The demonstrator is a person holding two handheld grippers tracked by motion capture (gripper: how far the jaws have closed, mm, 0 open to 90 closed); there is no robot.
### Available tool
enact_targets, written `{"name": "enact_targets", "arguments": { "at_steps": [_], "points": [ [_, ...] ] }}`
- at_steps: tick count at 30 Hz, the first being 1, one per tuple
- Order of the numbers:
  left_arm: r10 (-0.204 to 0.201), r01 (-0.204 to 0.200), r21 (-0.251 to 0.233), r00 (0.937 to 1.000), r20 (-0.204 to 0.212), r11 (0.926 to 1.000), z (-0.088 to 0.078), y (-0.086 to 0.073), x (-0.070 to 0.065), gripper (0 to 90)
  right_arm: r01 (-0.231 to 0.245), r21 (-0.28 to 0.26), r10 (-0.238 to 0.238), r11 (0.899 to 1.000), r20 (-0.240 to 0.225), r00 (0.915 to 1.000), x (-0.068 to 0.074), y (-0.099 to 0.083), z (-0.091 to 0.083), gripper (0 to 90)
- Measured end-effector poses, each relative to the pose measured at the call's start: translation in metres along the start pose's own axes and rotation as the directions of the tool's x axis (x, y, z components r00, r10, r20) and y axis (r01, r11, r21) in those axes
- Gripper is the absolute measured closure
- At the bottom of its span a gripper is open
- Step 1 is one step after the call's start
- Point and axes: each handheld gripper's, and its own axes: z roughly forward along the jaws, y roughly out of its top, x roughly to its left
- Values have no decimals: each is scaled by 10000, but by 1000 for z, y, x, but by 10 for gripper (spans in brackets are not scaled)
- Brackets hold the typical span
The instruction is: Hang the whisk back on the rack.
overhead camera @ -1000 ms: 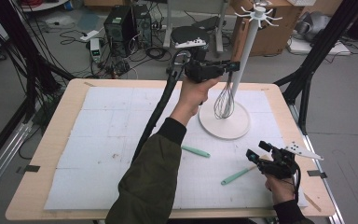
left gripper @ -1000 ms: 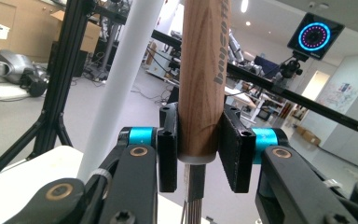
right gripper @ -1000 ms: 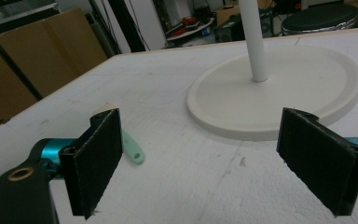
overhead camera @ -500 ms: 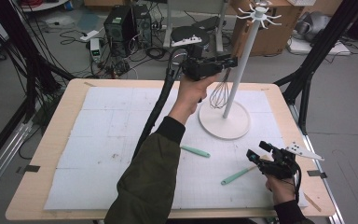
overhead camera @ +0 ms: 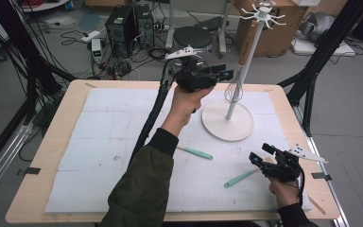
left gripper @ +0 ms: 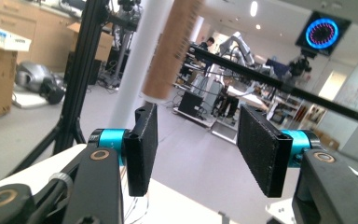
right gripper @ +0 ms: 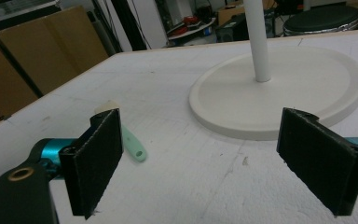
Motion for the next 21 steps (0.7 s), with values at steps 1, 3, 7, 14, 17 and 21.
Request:
{"name": "enact_targets", "arguments": {
  "at_steps": [1, 3, 7, 14, 17, 21],
  "points": [
    [97, -97, 4, 10000, -18, 10000, -5, -1, -2, 486, 63, 21, -63, 10000, -9, 10000, 0, 0, 0, 137],
    [219, -218, -24, 9998, 25, 9998, -16, -3, -7, 476, 133, 12, -133, 9999, -7, 9999, 1, 0, 0, 136],
    [478, -478, -195, 9989, 20, 9987, -39, -11, -20, 461, 232, 32, -232, 9997, -9, 9997, 3, 1, 2, 136],
    [586, -591, -338, 9982, -147, 9977, -75, -36, -34, 445, 558, 144, -556, 9983, -132, 9984, 13, 1, 8, 137],
    [669, -675, -394, 9976, -167, 9969, -87, -40, -32, 397, 564, 160, -562, 9983, -133, 9983, 14, 1, 10, 137],
    [637, -645, -226, 9973, -367, 9977, -97, -49, -33, 355, 657, 186, -655, 9977, -104, 9978, 15, 2, 10, 137]
  ]
}}
